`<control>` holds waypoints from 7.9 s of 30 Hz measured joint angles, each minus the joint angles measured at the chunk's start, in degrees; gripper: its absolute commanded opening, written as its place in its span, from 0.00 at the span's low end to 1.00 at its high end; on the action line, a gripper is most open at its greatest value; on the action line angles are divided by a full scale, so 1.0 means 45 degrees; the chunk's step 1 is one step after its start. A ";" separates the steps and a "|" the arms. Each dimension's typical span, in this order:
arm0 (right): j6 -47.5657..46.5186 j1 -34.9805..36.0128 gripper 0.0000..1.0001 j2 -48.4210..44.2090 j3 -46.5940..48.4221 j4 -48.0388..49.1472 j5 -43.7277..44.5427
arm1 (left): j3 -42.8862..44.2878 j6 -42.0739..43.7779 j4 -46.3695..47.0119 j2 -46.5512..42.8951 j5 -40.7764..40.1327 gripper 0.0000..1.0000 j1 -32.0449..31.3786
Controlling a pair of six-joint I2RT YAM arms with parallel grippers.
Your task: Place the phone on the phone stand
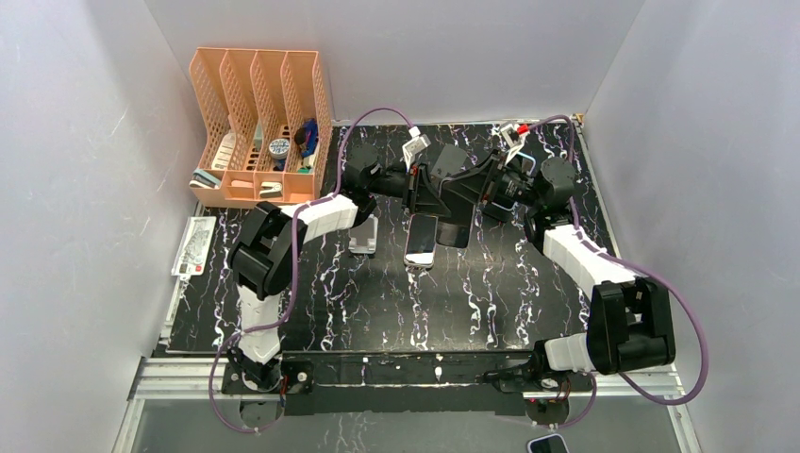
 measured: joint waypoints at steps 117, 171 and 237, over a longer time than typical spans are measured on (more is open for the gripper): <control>-0.0675 -0.1064 0.01 1.1511 1.0258 0.3036 0.0029 | -0.1685 -0.0729 0.0350 0.0000 -0.1778 0.51 0.3099; -0.1462 -0.1122 0.01 1.1701 1.0263 0.2453 0.0408 | -0.1690 -0.0811 0.0350 0.0005 -0.1724 0.51 0.3099; -0.2059 -0.2705 0.01 1.2735 1.2444 0.0214 -0.1064 | -0.1695 -0.0850 0.0350 0.0447 -0.1724 0.51 0.3007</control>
